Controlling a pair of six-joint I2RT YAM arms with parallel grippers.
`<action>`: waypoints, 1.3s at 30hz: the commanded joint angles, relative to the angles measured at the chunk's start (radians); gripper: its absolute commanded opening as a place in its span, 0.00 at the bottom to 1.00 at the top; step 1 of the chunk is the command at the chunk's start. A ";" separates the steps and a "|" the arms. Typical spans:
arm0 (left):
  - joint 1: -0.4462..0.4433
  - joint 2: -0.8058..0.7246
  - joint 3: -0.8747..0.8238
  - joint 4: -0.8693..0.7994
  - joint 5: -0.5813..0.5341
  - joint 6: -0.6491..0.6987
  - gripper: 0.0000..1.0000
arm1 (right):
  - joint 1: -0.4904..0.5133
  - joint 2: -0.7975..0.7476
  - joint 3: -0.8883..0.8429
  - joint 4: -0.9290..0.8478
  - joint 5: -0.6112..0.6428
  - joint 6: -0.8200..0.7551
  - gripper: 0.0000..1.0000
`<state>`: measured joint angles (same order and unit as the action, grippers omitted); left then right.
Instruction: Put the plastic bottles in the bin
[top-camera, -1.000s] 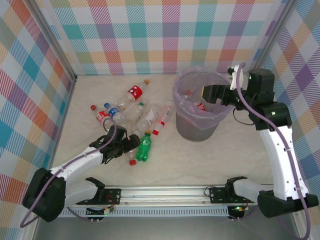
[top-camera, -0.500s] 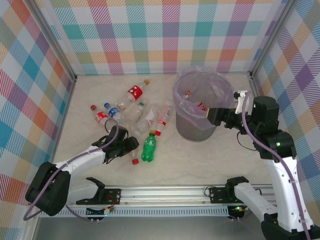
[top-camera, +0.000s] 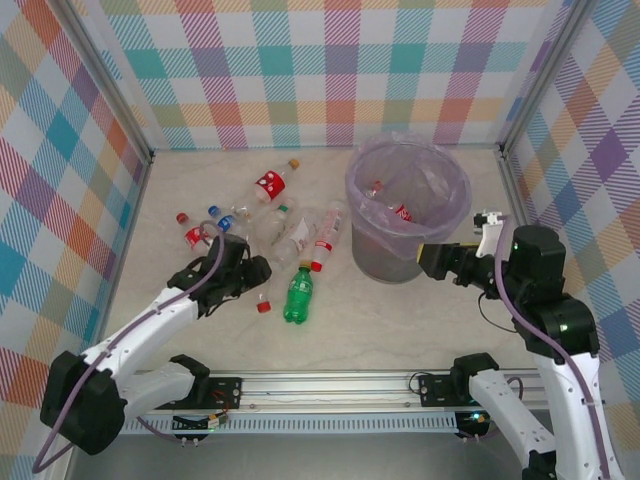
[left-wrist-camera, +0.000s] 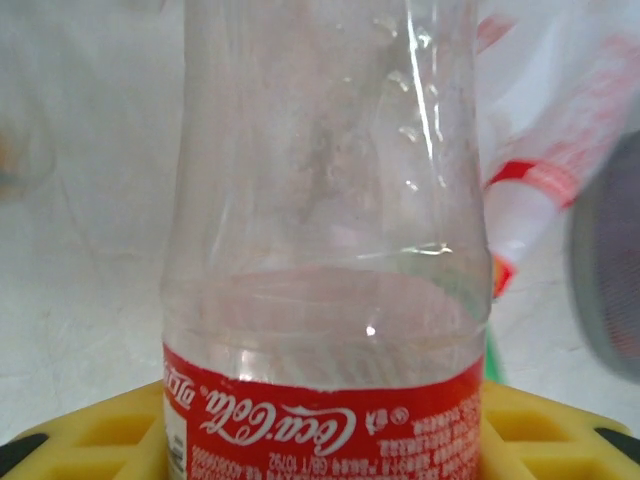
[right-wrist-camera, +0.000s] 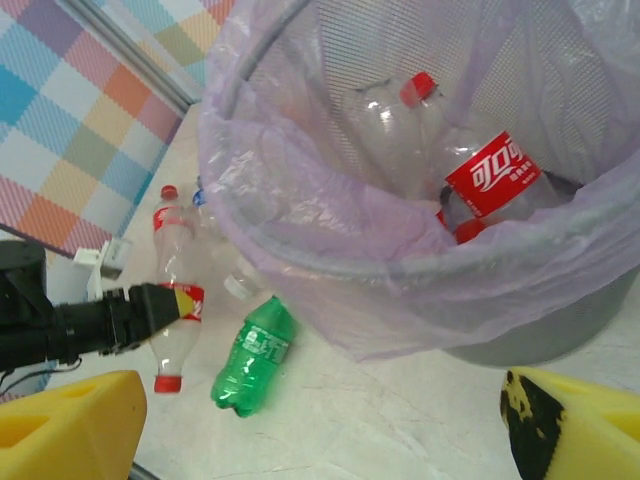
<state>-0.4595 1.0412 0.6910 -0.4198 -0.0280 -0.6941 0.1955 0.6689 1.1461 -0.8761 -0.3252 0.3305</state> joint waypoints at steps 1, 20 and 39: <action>-0.005 -0.030 0.071 -0.051 -0.013 0.040 0.48 | 0.006 0.036 -0.017 0.130 -0.103 0.063 0.91; -0.366 -0.004 0.151 0.346 0.154 0.293 0.42 | 0.420 0.482 0.153 0.462 0.083 0.144 0.99; -0.452 0.009 0.181 0.382 0.205 0.369 0.43 | 0.427 0.587 0.200 0.501 0.045 0.158 0.81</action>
<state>-0.8970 1.0615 0.8471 -0.1001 0.1501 -0.3466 0.6159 1.2518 1.3048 -0.4038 -0.2626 0.4881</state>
